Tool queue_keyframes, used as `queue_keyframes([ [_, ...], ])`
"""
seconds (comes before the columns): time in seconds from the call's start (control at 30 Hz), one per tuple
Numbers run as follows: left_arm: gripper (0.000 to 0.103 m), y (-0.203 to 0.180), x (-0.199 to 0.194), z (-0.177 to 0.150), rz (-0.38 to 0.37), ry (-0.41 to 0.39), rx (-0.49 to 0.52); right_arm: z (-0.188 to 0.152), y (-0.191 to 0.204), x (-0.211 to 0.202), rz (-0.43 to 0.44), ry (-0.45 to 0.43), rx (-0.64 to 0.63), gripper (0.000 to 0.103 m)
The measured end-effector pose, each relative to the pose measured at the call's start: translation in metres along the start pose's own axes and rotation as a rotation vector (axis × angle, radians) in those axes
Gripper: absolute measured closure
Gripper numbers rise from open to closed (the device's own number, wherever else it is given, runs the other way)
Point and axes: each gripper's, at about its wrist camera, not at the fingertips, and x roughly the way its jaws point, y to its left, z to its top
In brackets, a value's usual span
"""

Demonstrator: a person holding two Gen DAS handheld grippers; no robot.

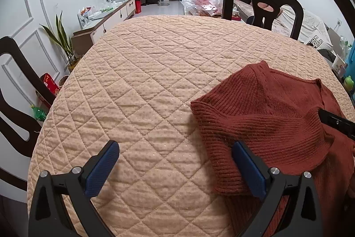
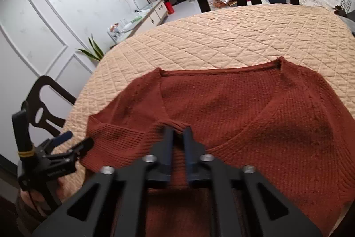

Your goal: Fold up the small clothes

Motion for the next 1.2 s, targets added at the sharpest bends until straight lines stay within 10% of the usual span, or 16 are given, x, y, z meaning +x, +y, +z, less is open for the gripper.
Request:
queue_keyframes([
  [0.47,0.0,-0.001,-0.002,-0.005,0.017,-0.013,0.008,0.013,-0.009,-0.012,-0.04,-0.031,0.001,0.101],
  [0.67,0.0,0.001,-0.004,-0.004,0.015,-0.016,0.002,0.016,-0.014,-0.006,0.122,-0.012,0.025,0.046],
  [0.87,0.001,0.003,-0.008,0.002,0.018,-0.038,-0.008,0.015,-0.006,0.01,0.121,0.03,-0.011,0.048],
  [1.2,0.001,-0.005,0.002,0.016,0.039,-0.049,0.015,0.01,0.002,0.005,0.08,0.034,-0.093,0.098],
])
